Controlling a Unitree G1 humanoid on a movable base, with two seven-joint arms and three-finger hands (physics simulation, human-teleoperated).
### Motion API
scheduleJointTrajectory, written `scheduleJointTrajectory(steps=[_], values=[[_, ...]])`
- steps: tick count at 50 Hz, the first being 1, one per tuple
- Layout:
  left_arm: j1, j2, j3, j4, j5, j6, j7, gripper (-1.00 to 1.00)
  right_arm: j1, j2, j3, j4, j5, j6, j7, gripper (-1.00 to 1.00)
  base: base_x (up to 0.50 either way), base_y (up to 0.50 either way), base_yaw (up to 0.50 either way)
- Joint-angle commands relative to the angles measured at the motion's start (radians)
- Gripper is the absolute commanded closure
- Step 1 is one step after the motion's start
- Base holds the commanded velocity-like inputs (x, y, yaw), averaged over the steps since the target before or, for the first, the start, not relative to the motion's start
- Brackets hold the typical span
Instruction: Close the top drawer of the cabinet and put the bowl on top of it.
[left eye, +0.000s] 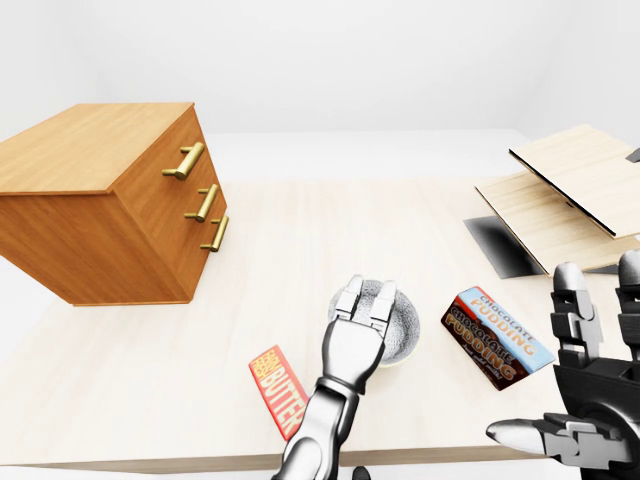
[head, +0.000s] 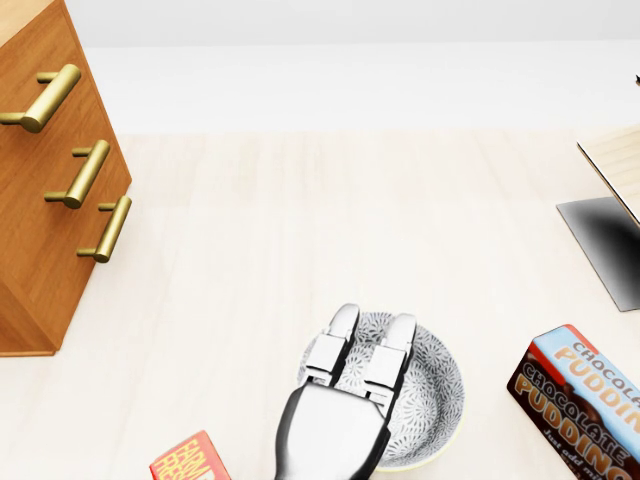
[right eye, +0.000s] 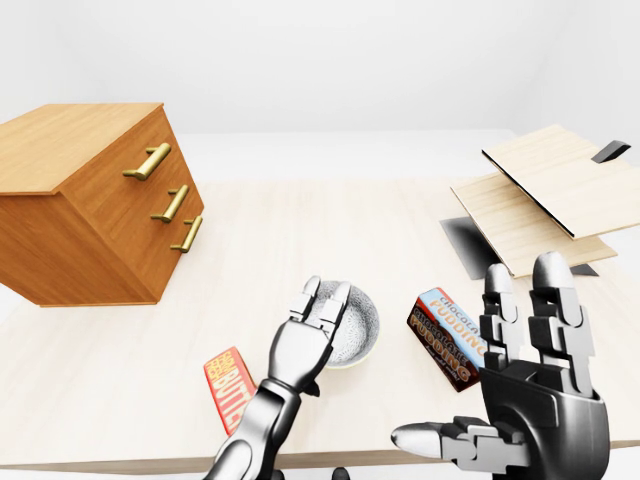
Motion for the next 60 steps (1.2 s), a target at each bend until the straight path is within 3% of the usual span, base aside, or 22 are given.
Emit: scheduleJointTrajectory(steps=[1,19,20,21,43,60], values=[[-0.017,-0.018,0.010,0.052,0.013,0.000,0.007,-1.00,0.004,0.005,0.003,0.002,-0.004,-0.007,0.006,-1.00,0.00,0.00,0.00],[-0.028,-0.029,0.018,0.101,0.013,0.000,0.023,-1.00,0.003,0.005,0.000,0.002,-0.002,-0.005,0.009,-1.00,0.00,0.00,0.00],[-0.028,-0.029,0.018,0.101,0.014,0.000,0.024,-0.71,0.004,0.005,0.000,0.001,-0.001,-0.005,0.009,-1.00,0.00,0.00,0.00],[-0.026,-0.028,0.017,0.093,0.012,0.000,0.028,1.00,0.004,0.005,-0.001,0.000,0.001,-0.005,0.009,-1.00,0.00,0.00,0.00],[-0.021,-0.023,0.015,0.101,0.036,0.000,0.026,1.00,0.002,0.004,0.006,0.003,-0.005,-0.004,0.004,-1.00,0.00,0.00,0.00],[-0.035,-0.002,0.050,-0.061,0.049,0.000,-0.091,1.00,0.009,0.005,0.028,0.010,-0.023,-0.017,0.006,-1.00,0.00,0.00,0.00]])
